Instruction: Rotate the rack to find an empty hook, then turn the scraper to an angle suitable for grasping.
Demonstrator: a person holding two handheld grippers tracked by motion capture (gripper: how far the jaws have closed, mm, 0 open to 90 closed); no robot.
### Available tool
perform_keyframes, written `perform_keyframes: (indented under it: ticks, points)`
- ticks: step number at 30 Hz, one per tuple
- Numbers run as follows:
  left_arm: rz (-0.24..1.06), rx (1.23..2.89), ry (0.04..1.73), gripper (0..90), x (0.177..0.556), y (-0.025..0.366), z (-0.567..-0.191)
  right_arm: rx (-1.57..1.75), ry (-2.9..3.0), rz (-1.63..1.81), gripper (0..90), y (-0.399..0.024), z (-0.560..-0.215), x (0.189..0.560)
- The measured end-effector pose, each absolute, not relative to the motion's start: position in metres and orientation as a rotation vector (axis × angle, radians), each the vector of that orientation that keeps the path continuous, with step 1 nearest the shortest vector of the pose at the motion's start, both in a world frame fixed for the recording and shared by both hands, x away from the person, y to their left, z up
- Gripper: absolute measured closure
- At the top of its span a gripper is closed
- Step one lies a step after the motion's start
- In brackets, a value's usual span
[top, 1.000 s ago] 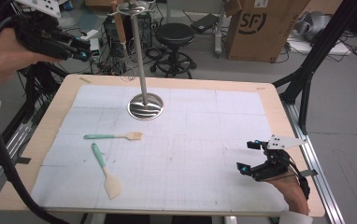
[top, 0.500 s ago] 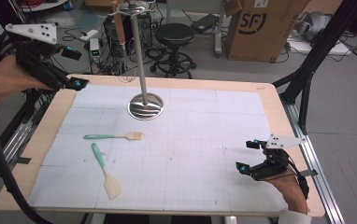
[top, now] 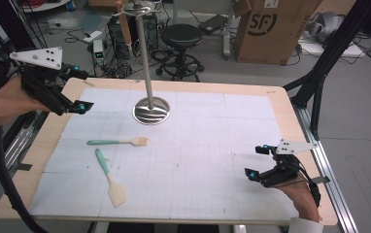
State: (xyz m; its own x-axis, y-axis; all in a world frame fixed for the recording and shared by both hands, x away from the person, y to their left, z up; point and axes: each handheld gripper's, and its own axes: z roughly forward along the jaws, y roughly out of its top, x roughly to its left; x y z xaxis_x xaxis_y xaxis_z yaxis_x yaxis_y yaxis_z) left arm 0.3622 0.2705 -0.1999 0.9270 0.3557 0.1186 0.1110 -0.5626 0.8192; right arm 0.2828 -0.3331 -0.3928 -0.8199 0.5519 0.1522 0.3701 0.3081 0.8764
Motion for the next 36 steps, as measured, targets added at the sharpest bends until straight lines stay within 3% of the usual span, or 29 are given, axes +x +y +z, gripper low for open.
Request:
perform_keyframes:
  ticks: [23, 31, 36]
  points:
    - [0.273, 2.183, 0.31, 3.6, 0.347, 0.274, -0.24, 0.856, 2.388, 1.53, 0.1, -0.335, -0.393, 0.281]
    - [0.236, 2.214, 0.269, 18.3, 0.337, 0.277, -0.258, 0.851, 2.394, 1.525, 0.1, -0.334, -0.393, 0.282]
    - [0.207, 2.243, 0.231, 32.0, 0.332, 0.28, -0.265, 0.846, 2.395, 1.523, 0.1, -0.333, -0.394, 0.282]
